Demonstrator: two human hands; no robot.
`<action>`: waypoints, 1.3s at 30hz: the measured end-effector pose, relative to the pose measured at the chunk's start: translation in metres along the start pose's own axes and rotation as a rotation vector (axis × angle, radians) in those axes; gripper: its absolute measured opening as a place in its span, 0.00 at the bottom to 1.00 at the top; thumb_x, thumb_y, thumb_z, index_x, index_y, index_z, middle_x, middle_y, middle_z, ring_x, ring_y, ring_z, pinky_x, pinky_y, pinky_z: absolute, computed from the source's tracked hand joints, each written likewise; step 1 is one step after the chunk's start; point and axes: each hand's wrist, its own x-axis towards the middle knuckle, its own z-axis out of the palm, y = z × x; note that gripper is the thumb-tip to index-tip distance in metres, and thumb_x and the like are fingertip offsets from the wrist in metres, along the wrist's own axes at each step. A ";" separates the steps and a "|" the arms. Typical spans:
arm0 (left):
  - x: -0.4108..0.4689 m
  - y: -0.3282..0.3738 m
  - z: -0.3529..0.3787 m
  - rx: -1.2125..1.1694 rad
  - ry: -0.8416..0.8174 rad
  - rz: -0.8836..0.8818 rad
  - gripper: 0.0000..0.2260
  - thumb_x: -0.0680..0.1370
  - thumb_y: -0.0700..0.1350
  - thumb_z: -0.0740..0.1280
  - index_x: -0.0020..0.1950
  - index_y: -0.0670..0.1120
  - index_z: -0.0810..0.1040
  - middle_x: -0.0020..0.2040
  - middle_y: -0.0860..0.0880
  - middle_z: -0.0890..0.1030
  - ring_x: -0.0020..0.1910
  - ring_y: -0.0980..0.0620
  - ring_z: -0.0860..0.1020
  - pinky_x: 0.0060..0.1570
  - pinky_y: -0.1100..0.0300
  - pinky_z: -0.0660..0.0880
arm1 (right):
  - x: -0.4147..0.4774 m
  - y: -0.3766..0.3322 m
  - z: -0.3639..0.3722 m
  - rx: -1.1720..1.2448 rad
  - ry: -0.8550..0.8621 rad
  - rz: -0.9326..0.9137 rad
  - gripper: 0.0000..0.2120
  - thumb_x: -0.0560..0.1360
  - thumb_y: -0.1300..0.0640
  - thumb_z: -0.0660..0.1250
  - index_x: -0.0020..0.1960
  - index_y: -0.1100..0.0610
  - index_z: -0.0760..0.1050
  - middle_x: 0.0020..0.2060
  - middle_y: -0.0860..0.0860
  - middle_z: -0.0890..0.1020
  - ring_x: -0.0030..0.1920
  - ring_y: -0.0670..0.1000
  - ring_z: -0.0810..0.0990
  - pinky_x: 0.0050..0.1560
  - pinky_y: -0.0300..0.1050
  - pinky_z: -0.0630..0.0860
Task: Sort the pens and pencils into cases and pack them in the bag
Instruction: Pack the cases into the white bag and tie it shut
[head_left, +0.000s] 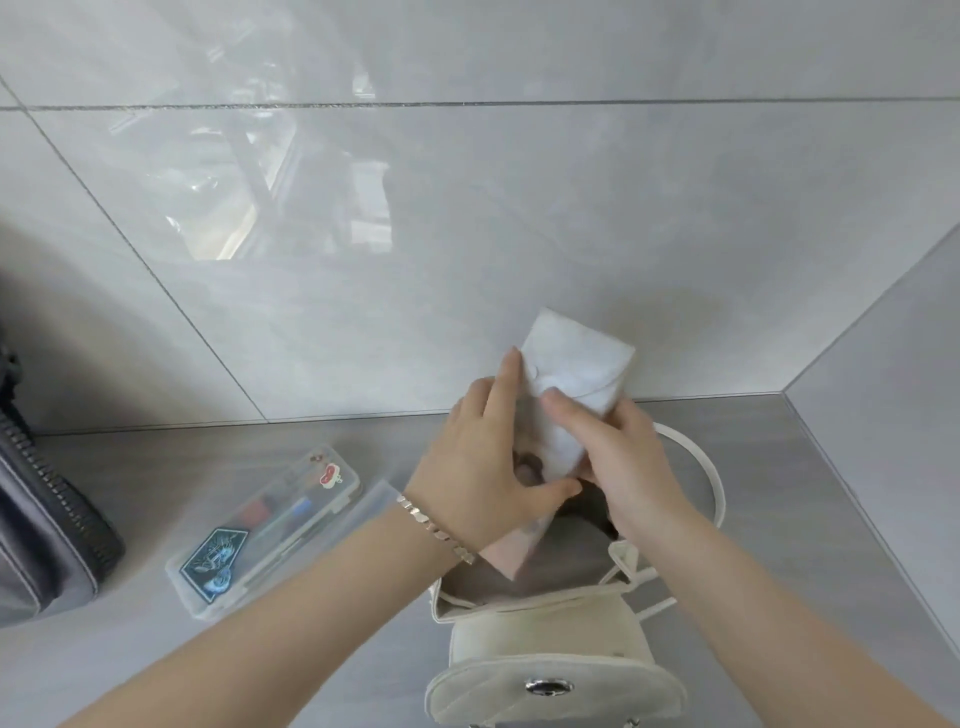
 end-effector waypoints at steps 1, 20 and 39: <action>-0.003 -0.006 0.002 -0.056 -0.054 0.030 0.48 0.66 0.59 0.71 0.76 0.47 0.47 0.64 0.51 0.67 0.59 0.59 0.68 0.58 0.76 0.64 | -0.001 0.000 -0.006 -0.010 0.044 -0.051 0.06 0.68 0.56 0.73 0.45 0.52 0.80 0.44 0.52 0.86 0.48 0.55 0.84 0.52 0.56 0.79; -0.049 -0.107 0.037 0.112 -0.023 -0.143 0.16 0.68 0.44 0.52 0.43 0.50 0.78 0.57 0.36 0.80 0.46 0.42 0.83 0.38 0.59 0.80 | -0.006 0.076 -0.008 -1.544 -0.452 -0.627 0.22 0.51 0.45 0.67 0.45 0.46 0.78 0.31 0.44 0.81 0.31 0.47 0.81 0.30 0.36 0.75; -0.020 -0.069 0.031 0.291 -0.207 -0.334 0.24 0.73 0.30 0.55 0.69 0.43 0.66 0.66 0.45 0.70 0.62 0.46 0.72 0.56 0.61 0.68 | 0.031 0.105 0.027 -1.600 -0.683 0.038 0.32 0.72 0.51 0.62 0.73 0.53 0.55 0.67 0.56 0.68 0.67 0.57 0.65 0.67 0.54 0.59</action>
